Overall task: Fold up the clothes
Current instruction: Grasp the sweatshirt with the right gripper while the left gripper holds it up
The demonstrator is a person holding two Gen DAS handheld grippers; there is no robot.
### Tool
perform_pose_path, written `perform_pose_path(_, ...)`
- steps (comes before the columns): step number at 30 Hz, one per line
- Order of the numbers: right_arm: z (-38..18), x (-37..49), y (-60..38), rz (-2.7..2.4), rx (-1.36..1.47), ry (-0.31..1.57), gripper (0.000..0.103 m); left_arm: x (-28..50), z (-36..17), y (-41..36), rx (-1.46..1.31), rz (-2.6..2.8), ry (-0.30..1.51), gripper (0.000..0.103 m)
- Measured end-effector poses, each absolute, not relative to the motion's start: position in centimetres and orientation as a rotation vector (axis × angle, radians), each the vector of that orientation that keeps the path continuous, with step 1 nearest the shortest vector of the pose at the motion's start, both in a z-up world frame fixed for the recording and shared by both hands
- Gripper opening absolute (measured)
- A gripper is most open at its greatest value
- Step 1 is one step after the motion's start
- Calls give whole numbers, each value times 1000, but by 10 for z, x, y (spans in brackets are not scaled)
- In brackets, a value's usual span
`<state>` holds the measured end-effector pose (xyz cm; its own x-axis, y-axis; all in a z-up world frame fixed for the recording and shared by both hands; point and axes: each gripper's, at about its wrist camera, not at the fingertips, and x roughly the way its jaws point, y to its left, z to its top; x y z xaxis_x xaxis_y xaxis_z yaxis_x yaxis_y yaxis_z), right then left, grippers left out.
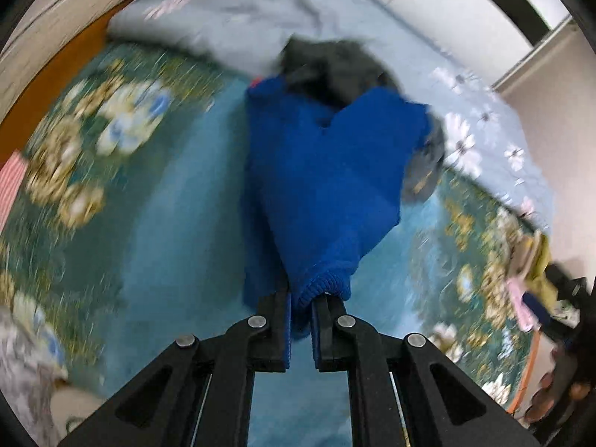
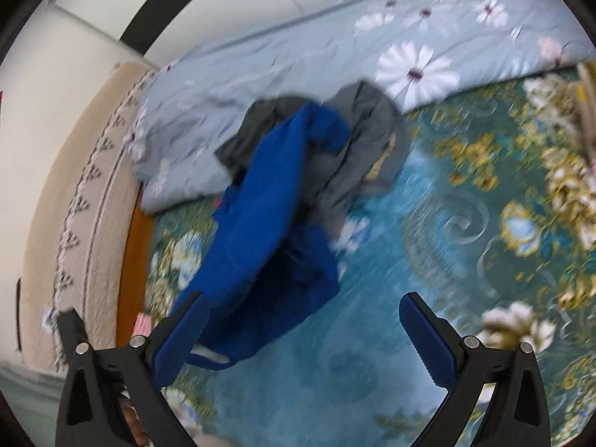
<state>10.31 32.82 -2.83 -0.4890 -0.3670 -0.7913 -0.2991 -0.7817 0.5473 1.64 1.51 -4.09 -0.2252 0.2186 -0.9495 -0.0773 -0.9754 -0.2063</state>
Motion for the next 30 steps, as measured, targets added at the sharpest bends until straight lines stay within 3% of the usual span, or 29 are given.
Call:
perform_pose_path(9, -93, 101, 290, -2147, 1697, -1187, 103, 51, -66, -20, -1933, 2324, -247, 8)
perform_pose_path(20, -148, 50, 249, -1955, 1750, -1322, 101, 40, -74, -33, -1951, 2285, -285, 8)
perform_pose_path(26, -180, 28, 230, -1861, 1800, -1392, 91, 38, -82, -41, -1984, 2262, -343, 8)
perform_pose_path(28, -190, 24, 224, -1832, 1834, -1412, 78, 38, -82, -43, -1989, 2257, -361, 8)
perform_pose_path(30, -199, 19, 220, -1802, 1851, -1432, 76, 37, -83, -44, -1995, 2248, -365, 8)
